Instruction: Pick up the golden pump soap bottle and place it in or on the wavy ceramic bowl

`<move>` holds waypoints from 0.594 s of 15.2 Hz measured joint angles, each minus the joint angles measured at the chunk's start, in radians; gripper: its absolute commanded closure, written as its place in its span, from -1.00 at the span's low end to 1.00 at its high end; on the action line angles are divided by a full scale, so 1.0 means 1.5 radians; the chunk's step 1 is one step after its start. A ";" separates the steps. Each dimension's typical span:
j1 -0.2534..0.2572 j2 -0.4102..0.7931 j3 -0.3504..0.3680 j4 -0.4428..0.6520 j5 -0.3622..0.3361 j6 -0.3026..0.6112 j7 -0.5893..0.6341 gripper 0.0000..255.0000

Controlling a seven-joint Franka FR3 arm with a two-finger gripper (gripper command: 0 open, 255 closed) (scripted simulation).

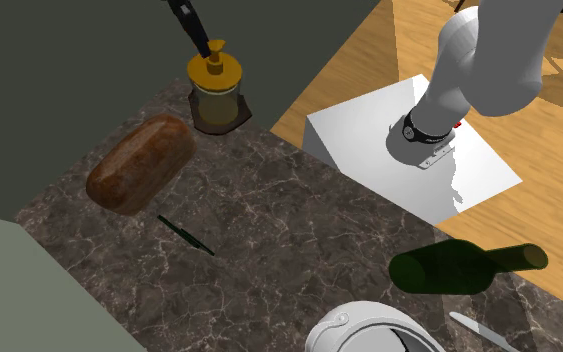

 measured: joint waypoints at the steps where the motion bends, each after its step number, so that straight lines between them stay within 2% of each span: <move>1: 0.000 0.000 0.000 0.000 0.000 0.000 0.000 -1.00; 3: 0.000 0.001 0.000 0.012 0.000 -0.011 0.000 -1.00; 6: -0.004 0.018 -0.001 0.090 0.004 -0.072 -0.004 -1.00; 9: -0.003 0.016 0.000 0.104 0.003 -0.088 -0.002 -1.00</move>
